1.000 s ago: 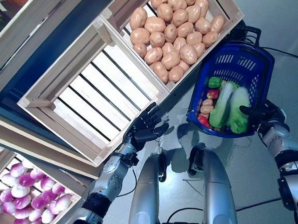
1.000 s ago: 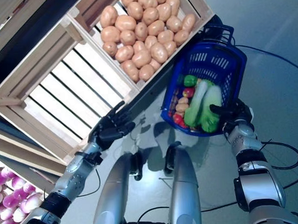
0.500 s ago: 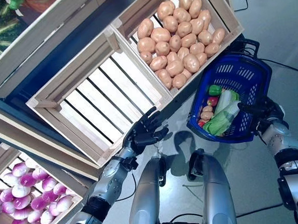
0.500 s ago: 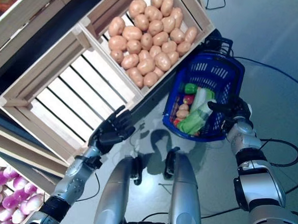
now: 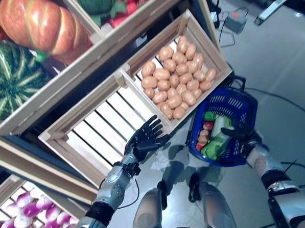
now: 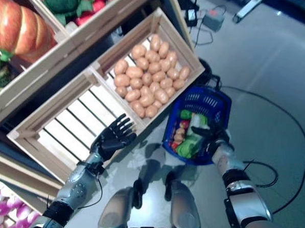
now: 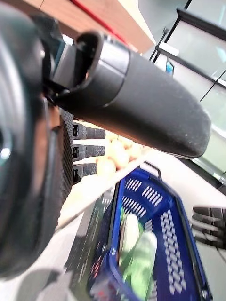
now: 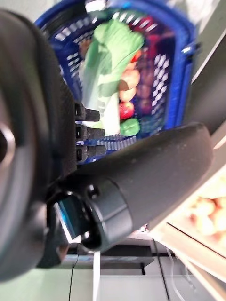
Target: Put vegetables into the basket
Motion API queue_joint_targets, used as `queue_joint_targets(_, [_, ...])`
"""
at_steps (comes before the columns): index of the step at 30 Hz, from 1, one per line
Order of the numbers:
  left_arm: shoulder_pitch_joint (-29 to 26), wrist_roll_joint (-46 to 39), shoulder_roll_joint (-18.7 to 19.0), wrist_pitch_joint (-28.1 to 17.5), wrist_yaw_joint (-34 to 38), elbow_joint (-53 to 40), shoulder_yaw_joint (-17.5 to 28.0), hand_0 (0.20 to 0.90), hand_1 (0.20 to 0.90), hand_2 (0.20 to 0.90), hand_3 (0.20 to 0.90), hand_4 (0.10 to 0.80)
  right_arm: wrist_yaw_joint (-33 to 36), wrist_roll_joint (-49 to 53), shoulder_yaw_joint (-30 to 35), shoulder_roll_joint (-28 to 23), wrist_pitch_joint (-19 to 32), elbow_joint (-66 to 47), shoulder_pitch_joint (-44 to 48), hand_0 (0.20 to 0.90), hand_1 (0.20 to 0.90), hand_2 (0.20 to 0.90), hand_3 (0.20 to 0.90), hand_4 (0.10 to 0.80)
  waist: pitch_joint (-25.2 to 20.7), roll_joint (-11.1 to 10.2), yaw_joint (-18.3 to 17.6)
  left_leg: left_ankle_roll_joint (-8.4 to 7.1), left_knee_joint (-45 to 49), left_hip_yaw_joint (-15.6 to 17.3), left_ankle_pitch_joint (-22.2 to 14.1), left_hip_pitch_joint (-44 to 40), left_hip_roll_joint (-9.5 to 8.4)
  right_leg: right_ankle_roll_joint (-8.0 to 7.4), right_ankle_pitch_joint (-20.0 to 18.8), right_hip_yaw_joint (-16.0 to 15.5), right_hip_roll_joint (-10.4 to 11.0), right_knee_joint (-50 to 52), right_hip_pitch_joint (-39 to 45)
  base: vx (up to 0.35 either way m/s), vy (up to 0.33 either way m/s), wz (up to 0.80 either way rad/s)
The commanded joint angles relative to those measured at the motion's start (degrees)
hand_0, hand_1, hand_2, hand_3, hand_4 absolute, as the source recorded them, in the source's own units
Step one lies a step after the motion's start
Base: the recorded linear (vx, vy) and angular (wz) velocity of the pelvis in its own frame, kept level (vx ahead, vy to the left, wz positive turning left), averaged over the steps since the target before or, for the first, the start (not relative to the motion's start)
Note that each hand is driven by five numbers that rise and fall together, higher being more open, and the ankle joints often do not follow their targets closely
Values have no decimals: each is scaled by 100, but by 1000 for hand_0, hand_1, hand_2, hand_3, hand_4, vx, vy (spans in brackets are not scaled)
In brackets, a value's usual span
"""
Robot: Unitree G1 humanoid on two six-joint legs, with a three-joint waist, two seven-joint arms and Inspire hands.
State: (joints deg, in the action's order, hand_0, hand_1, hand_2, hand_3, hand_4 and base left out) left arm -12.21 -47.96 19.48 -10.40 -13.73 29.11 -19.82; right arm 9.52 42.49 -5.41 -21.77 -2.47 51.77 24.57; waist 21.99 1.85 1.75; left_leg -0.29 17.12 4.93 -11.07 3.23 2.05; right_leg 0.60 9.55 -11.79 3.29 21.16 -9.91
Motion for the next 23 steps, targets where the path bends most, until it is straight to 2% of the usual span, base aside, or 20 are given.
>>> queue_joint_targets(1, [275, 492, -122, -419, 44, 67, -25, 900, 900, 900, 900, 800, -154, -377, -125, 156, 965, -443, -251, 900, 900, 900, 900, 800, -944, -214, 59, 266, -974, 127, 519, -292, -282, 34, -320, 132, 4, -1200, 1025, 111, 41, -5])
queue_joint_targets(4, [418, 806, -218, -470, 196, 462, -56, 900, 900, 900, 900, 800, -150, -672, -324, 448, 1144, -630, -704, 900, 900, 900, 900, 800, -1178, -222, 11, 275, -1493, 150, 670, -558, -273, -17, -481, 188, -51, -1603, 1214, 65, 45, -3])
queue_joint_targets(8, [563, 1441, -397, -471, 412, 1431, 32, 900, 900, 900, 900, 800, -581, -983, -669, 800, 1240, -693, -1356, 900, 900, 900, 900, 800, -1462, -209, -86, 262, -2212, 174, 906, -928, -264, -86, -680, 232, -135, -2116, 1481, 49, 39, -2])
queue_joint_targets(13, [715, 2177, -534, -686, 539, 2488, 220, 900, 900, 900, 900, 800, -986, -886, -800, 1062, 1038, -503, -1838, 900, 900, 900, 900, 800, -1636, -248, -234, 274, -2212, 227, 831, -995, -295, -123, -863, 394, -166, -2499, 1635, 34, 25, 1])
queue_joint_targets(14, [771, 2423, -573, -818, 618, 2700, 162, 900, 900, 900, 900, 800, -1110, -947, -846, 1121, 977, -347, -1946, 900, 900, 900, 900, 800, -1658, -245, -269, 281, -2212, 258, 810, -1013, -292, -124, -872, 414, -170, -2530, 1661, 30, 34, -10])
queue_joint_targets(16, [809, 2594, -596, -797, 728, 2889, 99, 900, 900, 900, 900, 800, -1116, -1078, -904, 1160, 887, -159, -2043, 900, 900, 900, 900, 800, -1677, -233, -299, 293, -2212, 263, 792, -1040, -293, -124, -843, 448, -180, -2497, 1679, 34, 29, -11])
queue_joint_targets(21, [905, 2719, -731, -596, 875, 3584, 152, 900, 900, 900, 900, 800, -1209, -2303, -1230, 1216, 778, 697, -2187, 900, 900, 900, 900, 800, -1704, -224, -322, 326, -2212, 245, 753, -1131, -323, -108, -753, 472, -189, -2437, 1743, 29, 16, -2])
queue_joint_targets(23, [848, 2959, -769, -657, 961, 3799, 125, 900, 900, 900, 900, 800, -1237, -2320, -1303, 1248, 565, 1115, -2143, 900, 900, 900, 900, 800, -1701, -227, -281, 337, -2212, 198, 743, -1155, -337, -94, -733, 441, -188, -2449, 1785, 0, 0, 0])
